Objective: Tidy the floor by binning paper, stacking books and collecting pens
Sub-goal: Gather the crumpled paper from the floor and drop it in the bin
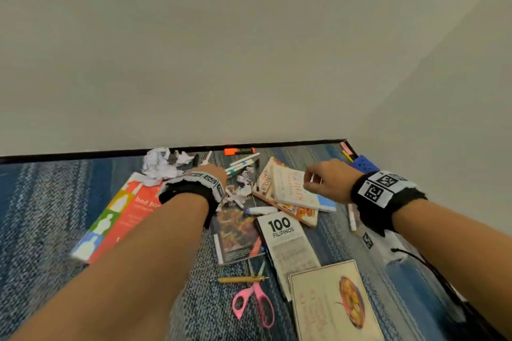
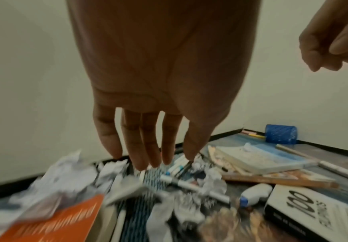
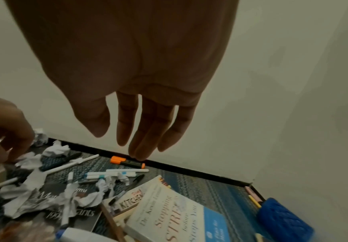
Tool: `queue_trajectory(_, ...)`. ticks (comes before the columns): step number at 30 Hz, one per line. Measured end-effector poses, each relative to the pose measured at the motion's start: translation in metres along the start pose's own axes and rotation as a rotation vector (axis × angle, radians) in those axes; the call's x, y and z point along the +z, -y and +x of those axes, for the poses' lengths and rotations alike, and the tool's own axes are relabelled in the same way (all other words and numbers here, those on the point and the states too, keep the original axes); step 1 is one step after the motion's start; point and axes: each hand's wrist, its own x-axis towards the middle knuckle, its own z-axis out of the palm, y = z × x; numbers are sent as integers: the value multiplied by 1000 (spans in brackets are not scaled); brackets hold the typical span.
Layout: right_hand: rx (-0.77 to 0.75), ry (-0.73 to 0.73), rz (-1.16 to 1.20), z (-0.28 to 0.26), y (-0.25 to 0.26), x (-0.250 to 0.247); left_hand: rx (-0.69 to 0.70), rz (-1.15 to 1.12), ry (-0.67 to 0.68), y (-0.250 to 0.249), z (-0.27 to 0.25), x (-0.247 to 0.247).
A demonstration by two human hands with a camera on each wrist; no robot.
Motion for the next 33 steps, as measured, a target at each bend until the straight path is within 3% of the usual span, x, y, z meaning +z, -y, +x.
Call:
queue_trajectory(5,-76,94,-32,51,34,36,-95,-53,52,33,12,32)
queue_trajectory(10,-101,87,-26,111,64,63,-191,-111,-48,61,3,48)
queue_trajectory(14,-20,44,-132,149,78,98,-226,-154,-72,39,6,58)
queue_trajectory(20,-54,-107,-102,175,69,143,-429,-271,-95,-7,46,92)
queue_trajectory(25,-148,-68,-17,181,68,161,-321,-162,-234,-9,60,119)
queue_trajectory(29,-163,-125,4,186,64,161,-193,-256,-256,-9,56,120)
queue_trajectory(33,-199,-188,171,191,52,146,-209,-354,-345,0,52,111)
